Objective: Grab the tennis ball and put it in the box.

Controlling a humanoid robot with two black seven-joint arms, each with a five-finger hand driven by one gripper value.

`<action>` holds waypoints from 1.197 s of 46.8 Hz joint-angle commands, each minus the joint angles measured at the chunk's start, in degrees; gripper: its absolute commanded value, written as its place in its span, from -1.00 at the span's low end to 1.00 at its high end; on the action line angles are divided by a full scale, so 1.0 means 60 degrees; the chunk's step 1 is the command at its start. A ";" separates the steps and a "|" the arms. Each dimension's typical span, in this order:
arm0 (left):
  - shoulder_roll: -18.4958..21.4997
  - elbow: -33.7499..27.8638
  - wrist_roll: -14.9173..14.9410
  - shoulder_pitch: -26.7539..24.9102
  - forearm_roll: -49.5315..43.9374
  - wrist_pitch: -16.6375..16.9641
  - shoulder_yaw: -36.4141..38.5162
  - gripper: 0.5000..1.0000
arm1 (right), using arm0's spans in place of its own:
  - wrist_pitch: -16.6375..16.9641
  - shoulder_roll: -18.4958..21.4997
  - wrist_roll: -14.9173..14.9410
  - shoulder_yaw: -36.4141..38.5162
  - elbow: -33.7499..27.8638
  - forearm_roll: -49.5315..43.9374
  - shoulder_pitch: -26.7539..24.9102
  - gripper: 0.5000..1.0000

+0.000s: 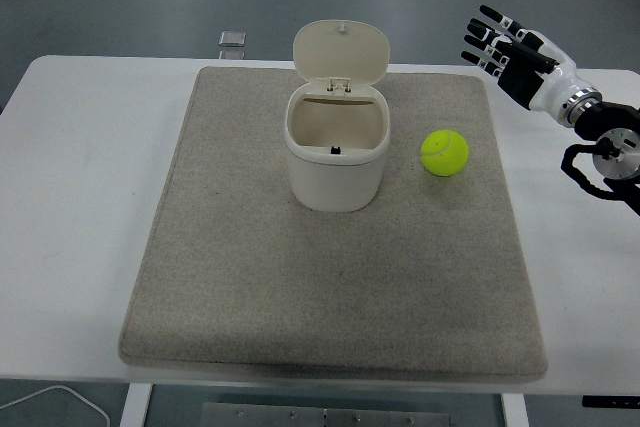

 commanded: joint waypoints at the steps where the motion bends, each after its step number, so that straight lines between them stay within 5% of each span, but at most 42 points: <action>1: 0.0000 0.0000 0.0001 0.0001 -0.0001 0.0000 0.0000 0.99 | 0.0004 -0.0001 -0.0001 0.0001 -0.0011 -0.0337 0.0014 0.72; 30: 0.0000 0.0000 0.0001 0.0001 -0.0001 0.0000 0.0000 0.99 | 0.0048 -0.0177 -0.0030 -0.0175 0.0018 -0.3148 0.0541 0.72; 56: 0.0000 0.0000 0.0001 0.0001 -0.0001 0.0000 0.0000 0.99 | 0.1542 -0.0835 -0.0001 -0.1492 0.0106 -0.8187 0.1537 0.72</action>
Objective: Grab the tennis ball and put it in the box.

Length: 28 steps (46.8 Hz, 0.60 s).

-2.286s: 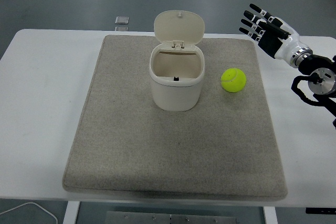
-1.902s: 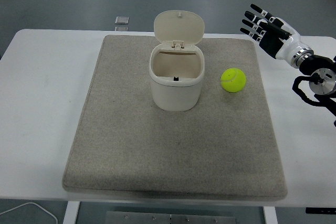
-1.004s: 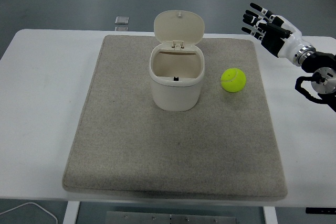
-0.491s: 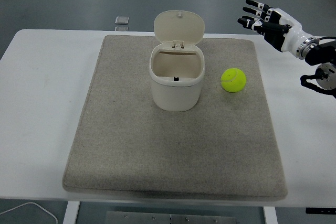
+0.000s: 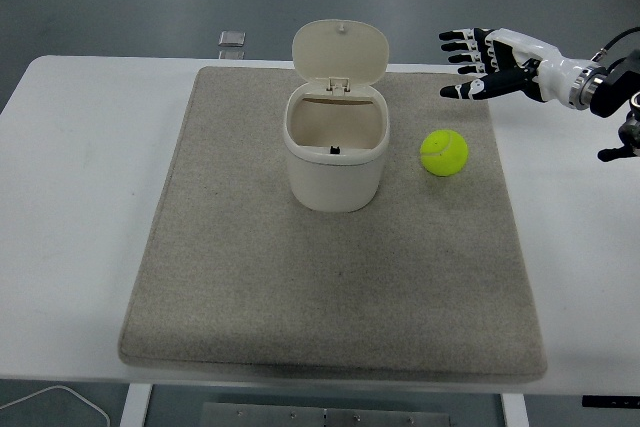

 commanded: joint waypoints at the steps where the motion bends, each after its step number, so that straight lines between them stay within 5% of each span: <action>1: 0.0000 0.0000 0.0000 0.0004 0.0000 0.0000 0.0000 0.99 | 0.0105 -0.0177 0.0009 -0.0349 0.0061 -0.0647 0.0236 0.72; 17: 0.0000 0.0000 0.0000 0.0004 0.0000 0.0000 0.0000 0.99 | 0.1042 -0.0456 0.0038 -0.0746 0.0646 -0.2831 0.0750 0.72; 28: 0.0000 0.0000 0.0000 0.0004 0.0000 0.0000 0.0000 0.99 | 0.0721 -0.0207 0.0024 -0.0951 0.0705 -0.3505 0.0574 0.72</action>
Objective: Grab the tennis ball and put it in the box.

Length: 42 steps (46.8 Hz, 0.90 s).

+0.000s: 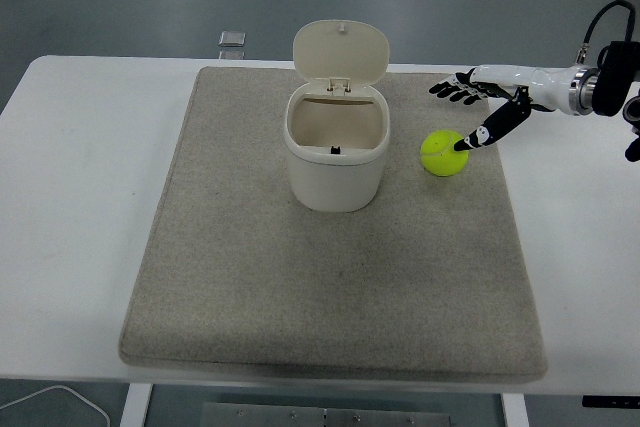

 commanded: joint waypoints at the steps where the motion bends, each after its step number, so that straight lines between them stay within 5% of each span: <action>1: 0.0000 0.0000 -0.0001 -0.0001 0.0001 0.0000 0.0000 0.99 | -0.0236 0.0069 -0.0001 -0.0012 -0.0003 -0.0136 -0.0124 0.72; 42: 0.0000 0.0000 -0.0001 -0.0001 0.0001 0.0000 0.0000 0.99 | -0.1555 0.0669 0.0013 -0.0466 -0.0106 -0.0883 -0.0725 0.67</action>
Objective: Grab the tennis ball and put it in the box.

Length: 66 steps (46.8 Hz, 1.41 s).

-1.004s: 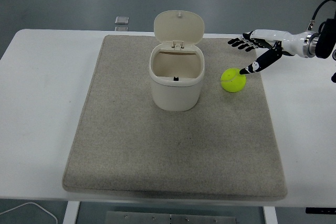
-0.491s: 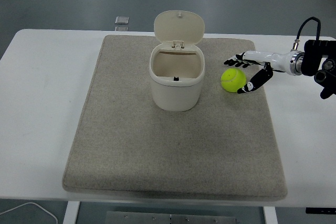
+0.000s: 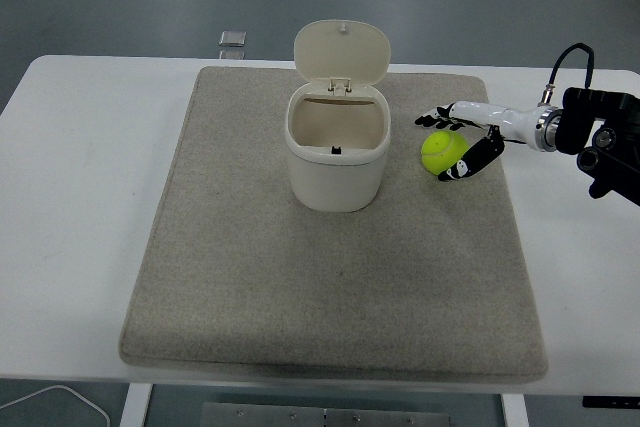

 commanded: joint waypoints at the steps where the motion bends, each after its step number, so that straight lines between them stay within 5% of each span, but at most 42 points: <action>1: 0.0000 0.0000 0.0000 0.0006 0.0001 0.0000 0.0000 0.99 | -0.0095 -0.0001 -0.0002 -0.0029 0.0002 -0.0015 0.0000 0.65; 4: 0.0000 0.0000 0.0000 0.0006 0.0001 0.0000 0.0000 0.99 | -0.0153 0.0014 0.0027 -0.0147 0.0002 -0.0132 0.0000 0.52; 15: 0.0000 0.0000 0.0000 0.0006 0.0001 0.0000 0.0000 0.99 | -0.0139 0.0146 0.0072 -0.0191 0.0002 -0.0279 -0.0015 -0.68; 24: 0.0000 0.0000 0.0000 0.0006 0.0001 0.0000 0.0000 0.99 | -0.0139 0.0146 0.0072 -0.0205 0.0002 -0.0396 -0.0029 -0.96; 48: 0.0000 0.0000 0.0000 -0.0008 0.0001 0.0000 0.0000 0.99 | -0.0095 0.0175 0.0057 -0.0308 0.0002 -0.0514 -0.0044 -0.86; 55: 0.0000 0.0000 0.0000 0.0006 0.0001 0.0000 0.0000 0.99 | -0.0036 0.0160 0.0057 -0.0293 0.0046 -0.0411 -0.0015 -0.28; 58: 0.0000 0.0000 0.0000 0.0006 0.0001 0.0000 0.0000 0.99 | -0.0036 0.0146 0.0057 -0.0279 0.0060 -0.0367 0.0000 0.05; 60: 0.0000 0.0000 0.0000 0.0006 0.0001 0.0000 0.0000 0.99 | -0.0022 0.0131 0.0057 -0.0264 0.0089 -0.0338 0.0015 0.44; 66: 0.0000 0.0000 0.0000 -0.0008 0.0001 0.0000 0.0000 0.99 | 0.0198 0.0116 0.0057 -0.0191 0.0090 -0.0338 0.0058 0.59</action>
